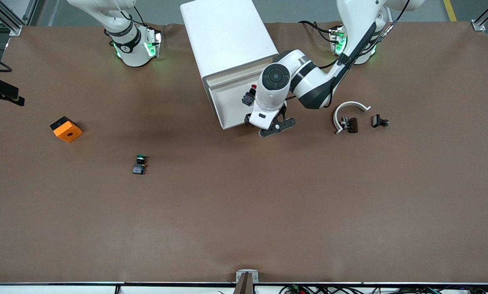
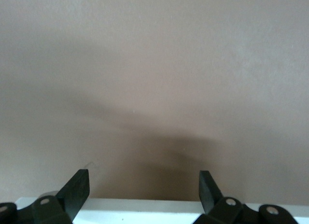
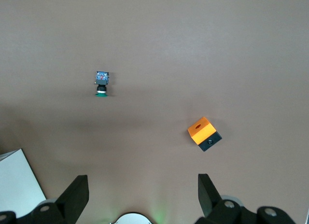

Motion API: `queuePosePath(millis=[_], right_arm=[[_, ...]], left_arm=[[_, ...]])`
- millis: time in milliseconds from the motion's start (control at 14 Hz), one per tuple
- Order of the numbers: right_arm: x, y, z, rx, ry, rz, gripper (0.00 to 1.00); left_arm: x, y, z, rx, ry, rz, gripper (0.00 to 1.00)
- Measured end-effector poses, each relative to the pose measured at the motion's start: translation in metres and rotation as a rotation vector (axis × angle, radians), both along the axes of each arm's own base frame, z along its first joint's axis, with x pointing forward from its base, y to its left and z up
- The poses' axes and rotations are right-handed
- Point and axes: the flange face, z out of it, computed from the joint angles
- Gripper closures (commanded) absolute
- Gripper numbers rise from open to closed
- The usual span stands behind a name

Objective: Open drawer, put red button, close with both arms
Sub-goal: 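Push the open drawer shut with the left gripper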

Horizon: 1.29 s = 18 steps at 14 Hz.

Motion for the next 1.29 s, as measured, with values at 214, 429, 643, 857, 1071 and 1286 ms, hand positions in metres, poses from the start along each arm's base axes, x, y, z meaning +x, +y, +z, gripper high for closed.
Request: queuePosePath(millis=[214,429,643,857,1071,1286], right_arm=[[-0.023,0.003,0.015,-0.002,-0.025,-0.061,0.0],[-0.035,0.015,0.009,0.011,-0.041,-0.059,0.0],[-0.05,0.021,0.003,0.018,-0.059,-0.05,0.0],[-0.06,0.025,0.005,0.018,-0.074,-0.043,0.0],[-0.061,0.027,0.008,0.017,-0.087,-0.038,0.0],[-0.061,0.027,0.008,0.018,-0.086,-0.04,0.0]], left_arm=[[-0.014,-0.01,0.0,0.0,0.013,0.01,0.0],[-0.032,-0.023,-0.001,0.002,0.032,0.032,0.0],[-0.043,-0.032,-0.003,-0.023,0.086,0.068,0.0],[-0.047,-0.035,-0.004,-0.049,0.138,0.106,0.0],[-0.053,-0.039,-0.007,-0.066,0.196,0.138,0.0],[-0.062,-0.04,-0.014,-0.049,0.262,0.144,0.0]])
